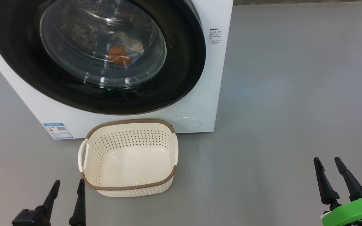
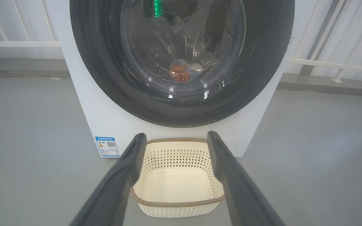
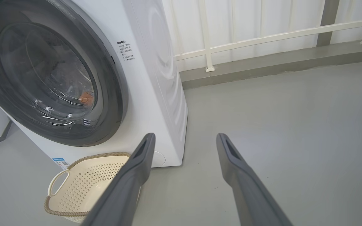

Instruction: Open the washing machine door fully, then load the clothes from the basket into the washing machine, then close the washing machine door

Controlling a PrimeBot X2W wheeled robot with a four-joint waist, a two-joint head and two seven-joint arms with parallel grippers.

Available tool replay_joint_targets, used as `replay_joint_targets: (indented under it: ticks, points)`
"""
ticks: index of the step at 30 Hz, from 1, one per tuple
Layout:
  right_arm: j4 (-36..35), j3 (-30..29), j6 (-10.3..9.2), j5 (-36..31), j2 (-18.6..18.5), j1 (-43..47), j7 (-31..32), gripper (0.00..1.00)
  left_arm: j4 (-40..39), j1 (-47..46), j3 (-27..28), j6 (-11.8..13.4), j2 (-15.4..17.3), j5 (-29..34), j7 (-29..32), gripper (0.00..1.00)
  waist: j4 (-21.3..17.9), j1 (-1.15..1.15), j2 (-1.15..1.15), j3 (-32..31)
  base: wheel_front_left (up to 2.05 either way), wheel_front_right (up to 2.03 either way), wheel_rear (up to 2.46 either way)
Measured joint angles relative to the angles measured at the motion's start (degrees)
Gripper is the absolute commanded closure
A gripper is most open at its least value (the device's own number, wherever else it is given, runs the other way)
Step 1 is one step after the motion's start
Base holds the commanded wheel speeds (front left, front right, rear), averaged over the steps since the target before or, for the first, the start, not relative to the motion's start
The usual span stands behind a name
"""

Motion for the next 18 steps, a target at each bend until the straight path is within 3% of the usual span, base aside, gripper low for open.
replay_joint_targets:
  ticks: [10, 11, 18]
  points:
    - [-0.16, 0.01, 0.0, -0.02, 0.36, 0.0, 0.0, 0.0, -0.01, 0.0, 0.43, 0.0, -0.09, 0.01, 0.0, 0.0, 0.35, 0.0, 0.0, -0.09, 0.0, 0.0, 0.0]
    - [-0.18, 0.0, 0.0, -0.02, 0.36, 0.01, 0.0, 1.0, -0.13, 0.01, 0.56, 0.0, -0.11, 0.01, 0.0, 1.0, 0.35, 0.0, 0.0, -0.13, 0.0, 0.0, 0.0]
    - [4.06, 0.23, 0.01, 0.02, 3.61, 1.7, 0.11, 1.0, 3.96, 1.44, -0.54, 0.01, -2.35, -0.2, 0.1, 1.0, 0.35, 0.0, 0.0, -0.15, 0.0, 0.0, 0.0]
